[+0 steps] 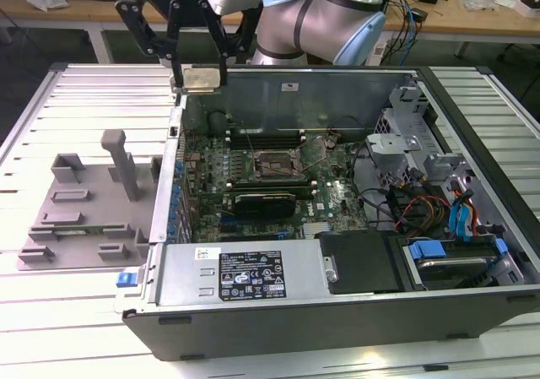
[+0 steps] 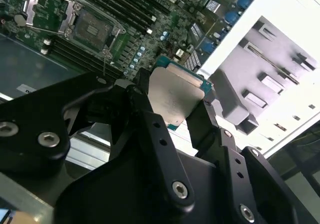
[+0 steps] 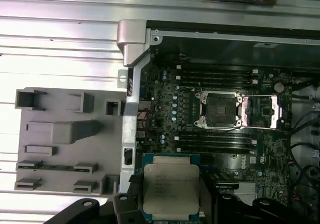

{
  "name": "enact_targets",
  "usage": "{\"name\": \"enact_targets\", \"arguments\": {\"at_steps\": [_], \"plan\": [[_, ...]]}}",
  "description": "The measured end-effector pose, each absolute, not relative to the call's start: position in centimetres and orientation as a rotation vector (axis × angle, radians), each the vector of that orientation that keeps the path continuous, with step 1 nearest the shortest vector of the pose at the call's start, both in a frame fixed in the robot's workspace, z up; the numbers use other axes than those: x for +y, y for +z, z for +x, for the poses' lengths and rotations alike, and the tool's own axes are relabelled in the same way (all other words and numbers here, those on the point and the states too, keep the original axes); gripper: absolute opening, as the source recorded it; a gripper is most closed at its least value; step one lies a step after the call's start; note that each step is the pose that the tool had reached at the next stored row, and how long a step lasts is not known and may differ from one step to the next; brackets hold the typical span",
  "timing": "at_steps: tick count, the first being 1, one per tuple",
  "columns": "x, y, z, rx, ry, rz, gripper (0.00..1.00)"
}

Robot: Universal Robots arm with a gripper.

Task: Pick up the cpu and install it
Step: 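Pick up the cpu and move it towards the insertion slot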

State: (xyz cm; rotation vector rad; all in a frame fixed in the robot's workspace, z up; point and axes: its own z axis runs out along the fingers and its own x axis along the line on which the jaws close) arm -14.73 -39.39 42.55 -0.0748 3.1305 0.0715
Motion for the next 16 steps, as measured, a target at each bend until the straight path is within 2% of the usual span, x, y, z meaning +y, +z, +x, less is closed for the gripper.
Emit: {"name": "enact_targets", "arguments": {"at_steps": [16], "plan": [[-39.4, 42.5, -10.4, 3.131, 0.072, -0.075, 0.55]]}}
